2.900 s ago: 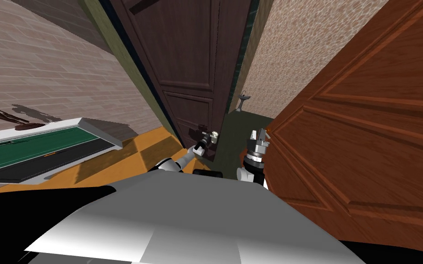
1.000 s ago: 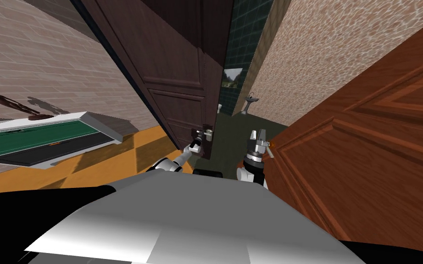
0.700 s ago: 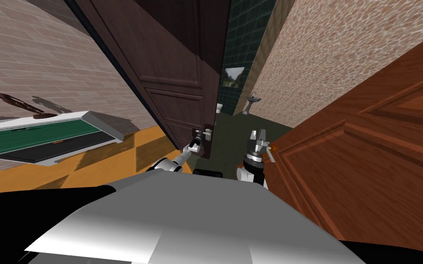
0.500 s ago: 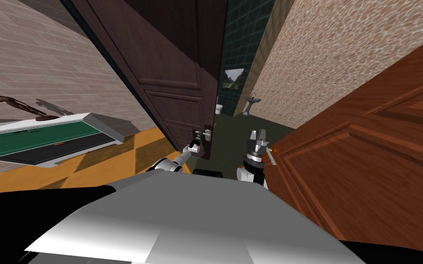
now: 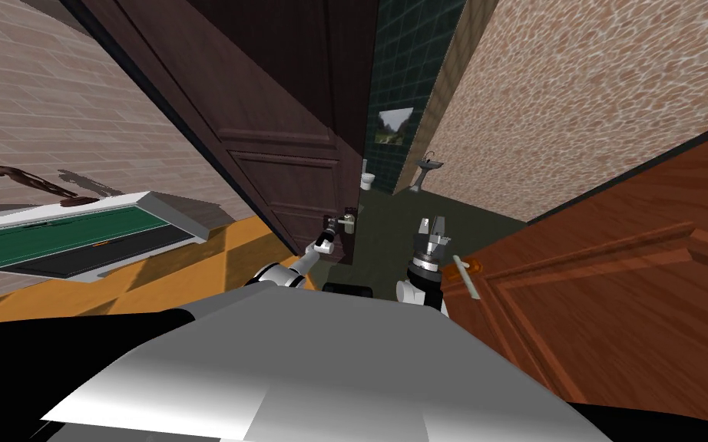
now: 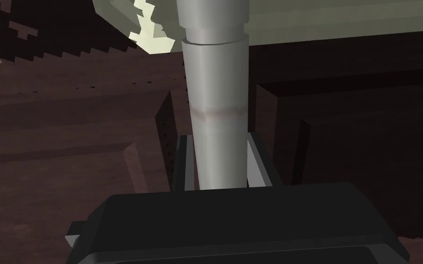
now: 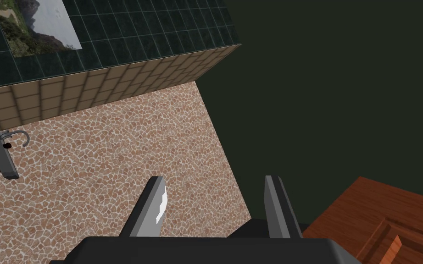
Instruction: Push the door open
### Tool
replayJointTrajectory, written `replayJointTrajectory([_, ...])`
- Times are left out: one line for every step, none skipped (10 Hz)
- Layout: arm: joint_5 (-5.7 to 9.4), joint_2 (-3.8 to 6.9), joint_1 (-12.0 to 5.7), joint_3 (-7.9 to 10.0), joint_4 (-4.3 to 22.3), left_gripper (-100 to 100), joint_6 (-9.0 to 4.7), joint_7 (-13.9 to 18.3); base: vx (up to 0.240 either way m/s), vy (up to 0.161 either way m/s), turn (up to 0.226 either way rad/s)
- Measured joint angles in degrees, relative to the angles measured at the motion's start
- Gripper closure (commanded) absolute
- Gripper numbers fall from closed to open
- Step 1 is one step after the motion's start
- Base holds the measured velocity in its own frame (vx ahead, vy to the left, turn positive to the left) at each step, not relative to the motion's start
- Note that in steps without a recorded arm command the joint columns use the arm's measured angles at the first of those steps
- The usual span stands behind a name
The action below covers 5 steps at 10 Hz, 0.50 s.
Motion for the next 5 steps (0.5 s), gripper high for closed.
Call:
replayJointTrajectory([0.04,-0.11,0.64,0.7,-1.1,100,0.51,-0.7,0.146,-0.029,0.057])
replayJointTrajectory([0.08,-0.47,0.49,1.22,-0.4,100,0.36,-1.5,0.159,-0.04,0.083])
replayJointTrajectory([0.15,-0.7,0.23,1.68,0.2,100,0.41,-1.9,0.147,-0.036,0.081])
replayJointTrajectory([0.16,-0.51,1.45,1.91,-2.0,100,1.39,-2.3,0.11,-0.034,0.031])
replayJointTrajectory([0.19,-0.6,2.45,2.51,-4.2,100,2.56,-3.1,0.064,-0.021,0.041])
